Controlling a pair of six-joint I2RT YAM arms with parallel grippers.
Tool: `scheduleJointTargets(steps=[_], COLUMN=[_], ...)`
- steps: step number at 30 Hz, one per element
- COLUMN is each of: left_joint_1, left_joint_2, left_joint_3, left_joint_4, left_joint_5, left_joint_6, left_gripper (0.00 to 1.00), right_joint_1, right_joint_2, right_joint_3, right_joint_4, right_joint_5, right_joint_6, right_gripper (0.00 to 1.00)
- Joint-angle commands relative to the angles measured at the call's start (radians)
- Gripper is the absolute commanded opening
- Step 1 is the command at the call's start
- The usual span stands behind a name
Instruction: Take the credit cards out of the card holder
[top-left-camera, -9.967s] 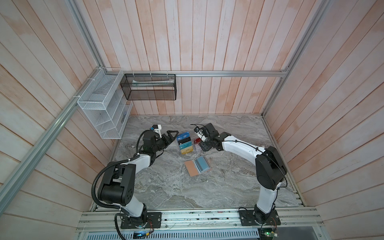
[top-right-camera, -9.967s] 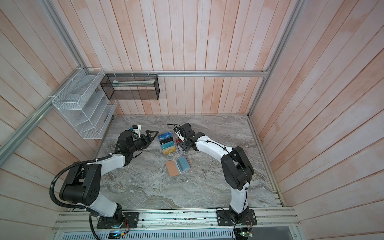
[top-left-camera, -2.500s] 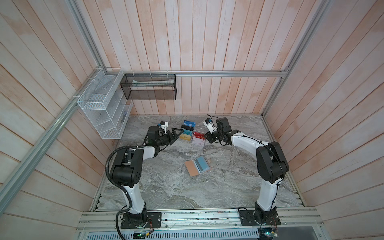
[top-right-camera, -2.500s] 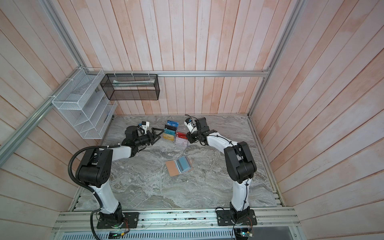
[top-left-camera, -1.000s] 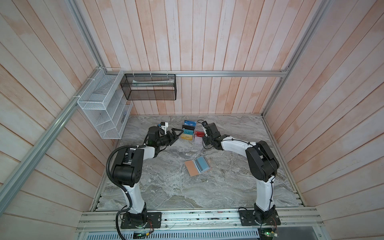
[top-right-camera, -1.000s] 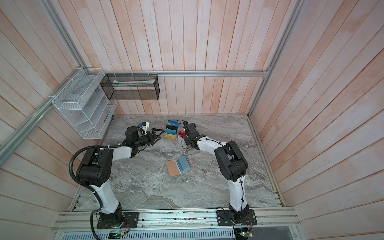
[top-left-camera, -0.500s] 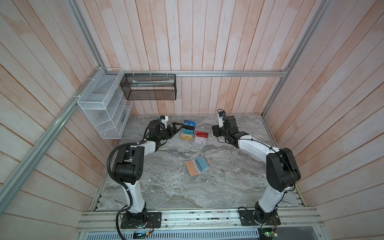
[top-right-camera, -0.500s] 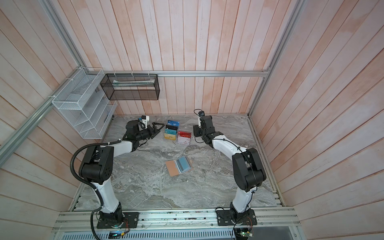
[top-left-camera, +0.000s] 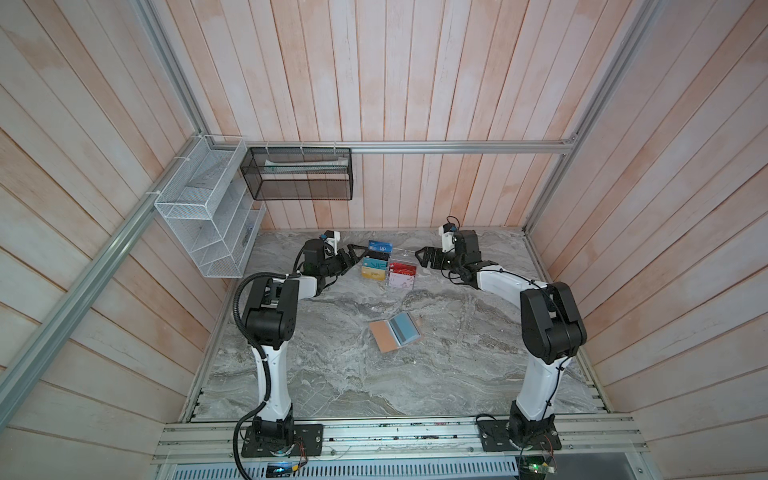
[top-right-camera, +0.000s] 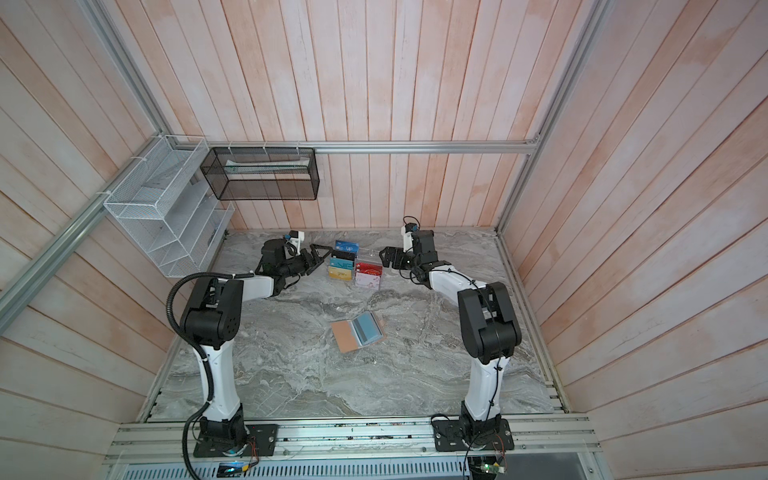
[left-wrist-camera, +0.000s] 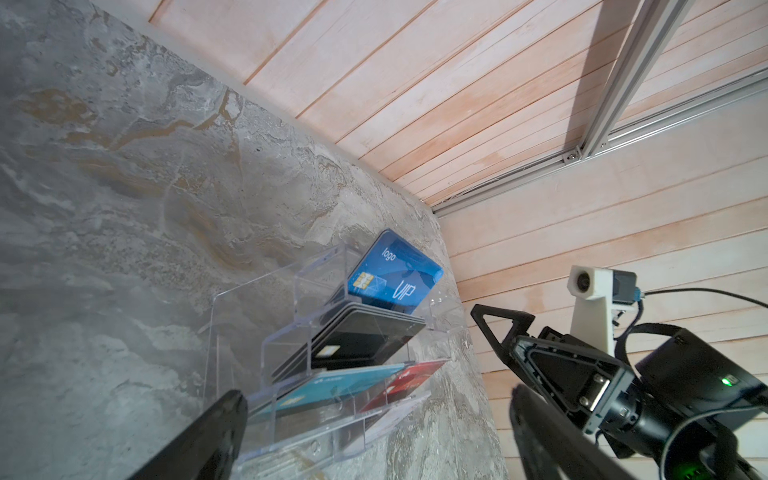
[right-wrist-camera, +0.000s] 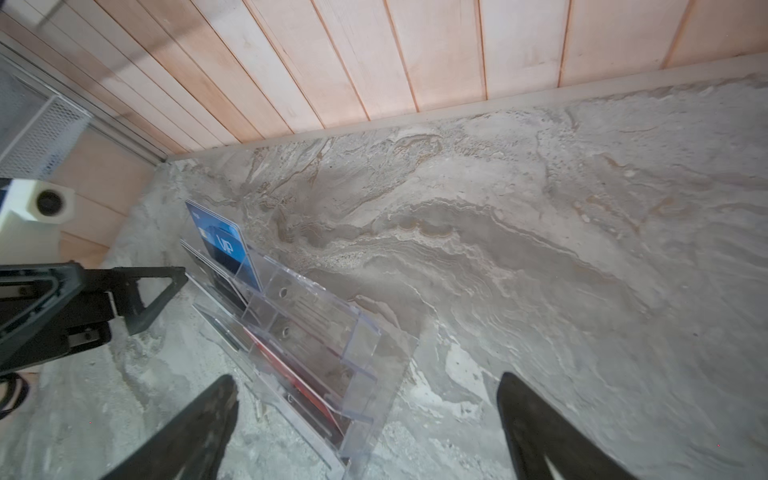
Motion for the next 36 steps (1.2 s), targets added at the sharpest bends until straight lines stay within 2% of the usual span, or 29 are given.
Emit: scheduleJointTargets(steps=[1,12,22,36], left_joint_1=[0.003,-0.006,-0.033,-0.049], left_joint_2=[0.038,0.094,0.087,-0.028], left_joint_3=[0.04,0.045,0.004,-0.188], left_joint_4=[0.064,0.143,0.187,0.263], left_joint_5=[0.033,0.05,0.058,0.05], left_joint_6=[0.011,-0.036,-0.064,-0.091], left_gripper=[1.0,1.0,1.0,1.0], right_joint_1=[-0.008,0.007,0.043,0.085], right_joint_2=[0.05,0.181,0.209,0.191], right_joint_3=[0.067,0.186,0.208,0.173], right_joint_4=[0.068,0.093,0.09,0.101], right_joint_5=[-0.113,-0.199,-0.219,-0.213], right_joint_6=[0.054,0.1,0.095,0.106], right_gripper=[0.98,0.98,0.98,0.98])
